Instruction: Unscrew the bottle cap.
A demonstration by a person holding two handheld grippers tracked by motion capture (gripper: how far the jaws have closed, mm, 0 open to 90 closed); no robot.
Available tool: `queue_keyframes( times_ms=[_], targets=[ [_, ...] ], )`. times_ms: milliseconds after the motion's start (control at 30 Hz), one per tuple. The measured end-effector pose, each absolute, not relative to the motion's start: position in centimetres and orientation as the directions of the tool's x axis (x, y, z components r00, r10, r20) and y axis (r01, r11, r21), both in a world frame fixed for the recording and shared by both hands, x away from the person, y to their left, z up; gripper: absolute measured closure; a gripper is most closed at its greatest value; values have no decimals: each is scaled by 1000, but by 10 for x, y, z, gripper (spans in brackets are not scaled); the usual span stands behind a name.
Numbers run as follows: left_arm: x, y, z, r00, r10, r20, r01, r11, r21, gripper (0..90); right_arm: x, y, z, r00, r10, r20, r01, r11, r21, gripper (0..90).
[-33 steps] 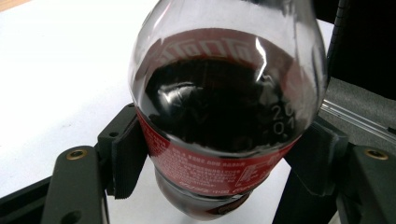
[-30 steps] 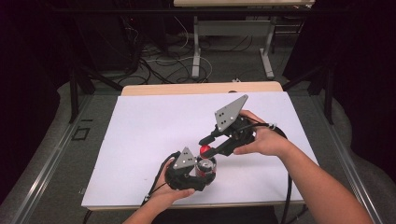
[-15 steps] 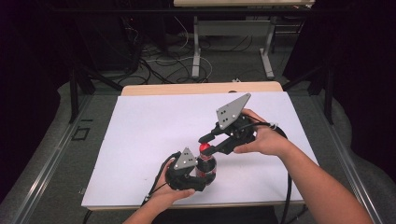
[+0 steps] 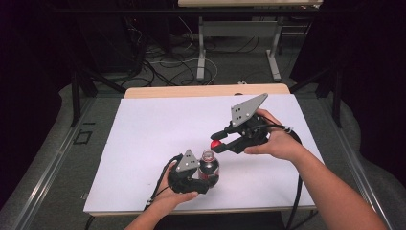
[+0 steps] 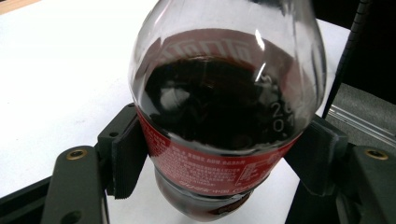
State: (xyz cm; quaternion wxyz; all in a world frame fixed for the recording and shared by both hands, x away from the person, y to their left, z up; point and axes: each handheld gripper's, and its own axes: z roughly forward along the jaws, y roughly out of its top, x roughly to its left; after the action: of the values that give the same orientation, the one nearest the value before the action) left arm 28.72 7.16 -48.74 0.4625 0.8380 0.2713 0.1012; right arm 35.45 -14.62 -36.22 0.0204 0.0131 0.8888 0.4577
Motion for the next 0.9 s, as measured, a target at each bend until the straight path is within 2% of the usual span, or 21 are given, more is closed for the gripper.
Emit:
queue_keyframes(
  times_ms=[433, 900],
  targets=[
    [300, 81, -485, 805, 587, -84, 383, -405, 830, 294, 352, -159, -376, -988, 154, -14, 81, 591, 803, 614],
    [349, 83, -463, 753, 655, -64, 388, -364, 847, 294, 350, -172, -402, -961, 276, 8, 172, 575, 800, 614]
  ],
)
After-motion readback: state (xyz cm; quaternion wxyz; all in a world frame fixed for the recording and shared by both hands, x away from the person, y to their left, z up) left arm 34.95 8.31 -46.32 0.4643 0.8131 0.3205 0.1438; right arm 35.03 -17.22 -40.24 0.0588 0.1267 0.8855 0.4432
